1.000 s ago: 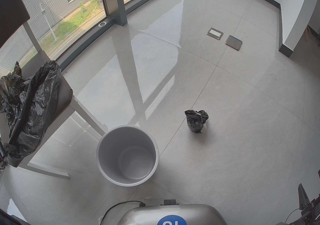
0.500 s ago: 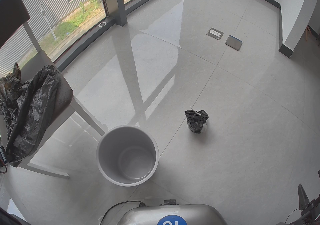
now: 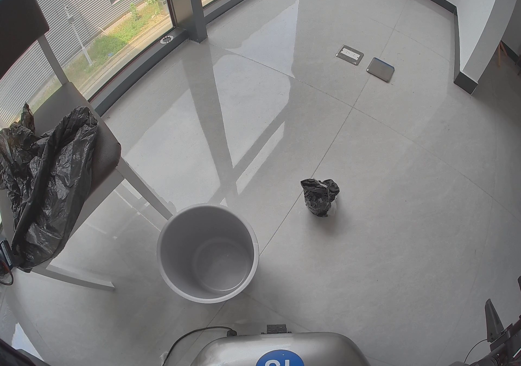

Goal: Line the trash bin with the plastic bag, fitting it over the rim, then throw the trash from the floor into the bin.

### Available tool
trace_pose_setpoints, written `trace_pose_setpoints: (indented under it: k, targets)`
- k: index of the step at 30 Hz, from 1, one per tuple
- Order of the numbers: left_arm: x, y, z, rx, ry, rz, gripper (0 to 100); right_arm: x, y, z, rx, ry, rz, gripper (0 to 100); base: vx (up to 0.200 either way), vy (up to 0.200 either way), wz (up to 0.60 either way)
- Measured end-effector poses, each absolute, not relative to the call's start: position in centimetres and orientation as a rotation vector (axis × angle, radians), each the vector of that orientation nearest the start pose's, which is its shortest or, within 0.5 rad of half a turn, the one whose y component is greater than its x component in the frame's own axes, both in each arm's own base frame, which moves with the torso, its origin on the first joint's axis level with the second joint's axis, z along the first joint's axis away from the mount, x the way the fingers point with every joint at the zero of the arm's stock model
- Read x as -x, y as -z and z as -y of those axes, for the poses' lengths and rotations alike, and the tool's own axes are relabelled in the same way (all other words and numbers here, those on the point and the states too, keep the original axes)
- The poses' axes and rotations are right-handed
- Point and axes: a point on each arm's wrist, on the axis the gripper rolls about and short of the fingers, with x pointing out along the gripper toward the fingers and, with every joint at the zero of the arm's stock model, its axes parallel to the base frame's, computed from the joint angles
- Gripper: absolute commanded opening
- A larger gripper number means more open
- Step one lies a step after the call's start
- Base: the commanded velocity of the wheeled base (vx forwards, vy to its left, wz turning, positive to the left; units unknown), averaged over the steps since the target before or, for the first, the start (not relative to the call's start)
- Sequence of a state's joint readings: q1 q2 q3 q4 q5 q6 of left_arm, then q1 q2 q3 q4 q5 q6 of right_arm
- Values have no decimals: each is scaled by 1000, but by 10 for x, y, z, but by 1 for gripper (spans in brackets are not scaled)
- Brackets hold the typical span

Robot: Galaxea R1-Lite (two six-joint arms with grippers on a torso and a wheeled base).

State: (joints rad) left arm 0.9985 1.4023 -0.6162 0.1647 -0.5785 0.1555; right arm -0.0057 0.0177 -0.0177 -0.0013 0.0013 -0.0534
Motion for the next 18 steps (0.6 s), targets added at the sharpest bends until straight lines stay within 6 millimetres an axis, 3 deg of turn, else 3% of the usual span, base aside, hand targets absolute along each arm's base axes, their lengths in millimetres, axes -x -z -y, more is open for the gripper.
trace_pose_setpoints:
  k: [12, 18]
  targets:
    - [-109, -196, -141, 683, -210, -523, 0, 23, -81, 0, 53, 5, 1, 100, 0, 0, 0]
    - [-107, -213, -136, 745, -204, -461, 0, 23, -81, 0, 53, 4, 0, 100, 0, 0, 0]
